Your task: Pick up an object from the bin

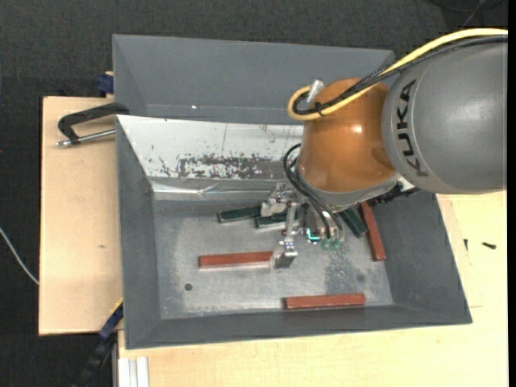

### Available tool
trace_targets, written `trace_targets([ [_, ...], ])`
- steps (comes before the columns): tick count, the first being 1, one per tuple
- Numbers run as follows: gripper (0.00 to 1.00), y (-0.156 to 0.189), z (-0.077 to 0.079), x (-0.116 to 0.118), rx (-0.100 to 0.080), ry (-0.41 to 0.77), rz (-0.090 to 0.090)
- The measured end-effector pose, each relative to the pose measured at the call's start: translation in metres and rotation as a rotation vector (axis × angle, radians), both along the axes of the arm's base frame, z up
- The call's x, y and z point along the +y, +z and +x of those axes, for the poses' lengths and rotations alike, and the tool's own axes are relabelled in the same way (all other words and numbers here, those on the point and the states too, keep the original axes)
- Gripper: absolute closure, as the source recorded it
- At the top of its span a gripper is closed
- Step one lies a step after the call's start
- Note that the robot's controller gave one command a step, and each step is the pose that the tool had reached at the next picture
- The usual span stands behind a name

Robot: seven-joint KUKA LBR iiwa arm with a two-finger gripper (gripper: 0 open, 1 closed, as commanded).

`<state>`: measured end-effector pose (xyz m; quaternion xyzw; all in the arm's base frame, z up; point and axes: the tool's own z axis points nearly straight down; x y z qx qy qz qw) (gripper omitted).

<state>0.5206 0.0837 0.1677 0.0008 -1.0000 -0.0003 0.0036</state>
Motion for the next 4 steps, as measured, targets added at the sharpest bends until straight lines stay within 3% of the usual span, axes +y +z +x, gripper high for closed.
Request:
trace_targets([
  [1,0.0,0.003,0.001,0.0,-0.006,-0.001,0.001],
  [2,1.0,-0.089,0.013,0.007,-0.009,0.068,0.001],
  [3,1.0,-0.088,0.013,0.007,-0.009,0.067,0.001],
  [4,1.0,0.048,0.035,0.02,-0.013,0.069,0.001],
])
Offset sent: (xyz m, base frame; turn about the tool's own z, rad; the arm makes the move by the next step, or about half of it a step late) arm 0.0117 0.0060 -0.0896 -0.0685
